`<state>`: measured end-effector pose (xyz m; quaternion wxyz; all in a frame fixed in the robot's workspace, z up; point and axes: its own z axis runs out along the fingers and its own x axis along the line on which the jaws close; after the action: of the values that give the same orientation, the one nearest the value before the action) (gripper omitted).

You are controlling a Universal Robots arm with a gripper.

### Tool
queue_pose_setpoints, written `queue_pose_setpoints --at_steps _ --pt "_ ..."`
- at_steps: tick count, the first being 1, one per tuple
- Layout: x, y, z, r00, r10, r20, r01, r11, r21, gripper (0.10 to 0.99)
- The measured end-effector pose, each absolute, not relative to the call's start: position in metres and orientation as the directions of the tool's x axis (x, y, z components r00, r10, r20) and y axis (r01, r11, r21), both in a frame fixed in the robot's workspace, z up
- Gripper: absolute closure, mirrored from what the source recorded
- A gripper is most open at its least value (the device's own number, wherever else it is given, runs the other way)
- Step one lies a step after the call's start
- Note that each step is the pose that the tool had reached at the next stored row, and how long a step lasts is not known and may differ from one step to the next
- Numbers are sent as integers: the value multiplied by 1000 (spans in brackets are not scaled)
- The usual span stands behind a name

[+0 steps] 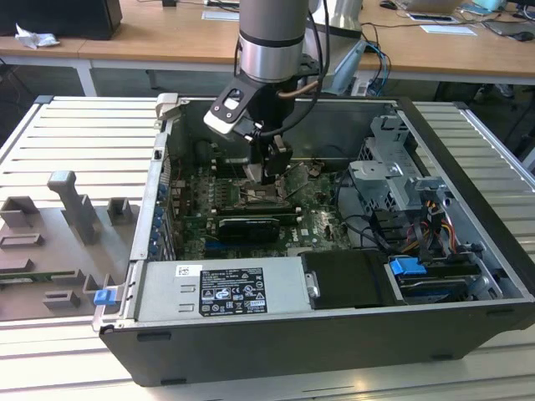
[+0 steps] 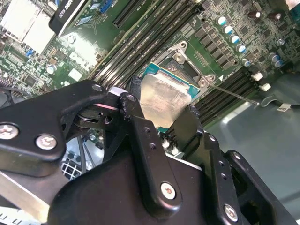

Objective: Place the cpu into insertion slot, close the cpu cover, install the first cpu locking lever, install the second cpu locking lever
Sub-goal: 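Place the cpu into insertion slot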

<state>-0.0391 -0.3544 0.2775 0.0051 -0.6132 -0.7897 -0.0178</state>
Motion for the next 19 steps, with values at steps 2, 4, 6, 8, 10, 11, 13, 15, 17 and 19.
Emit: queue_pose_setpoints --at_steps 2,4,6,8,10,11,13,15,17,19 --pt "-39 -354 276 -233 972 30 972 232 22 561" --pt "-39 -354 273 -213 977 30 977 213 20 561" --pt "-39 -354 269 -213 977 31 977 212 16 561" --pt "-39 -354 266 -213 977 31 977 212 16 561" --pt "-39 -354 265 -213 977 31 977 213 16 561" --pt "-39 -354 264 -213 977 31 977 212 16 561" --pt "-39 -354 263 -209 977 31 978 208 16 561" --pt "-39 -354 261 -164 986 31 986 163 16 561" --pt "-39 -354 256 -117 993 31 993 116 16 561" --pt "-39 -353 253 -115 993 31 993 115 16 561"
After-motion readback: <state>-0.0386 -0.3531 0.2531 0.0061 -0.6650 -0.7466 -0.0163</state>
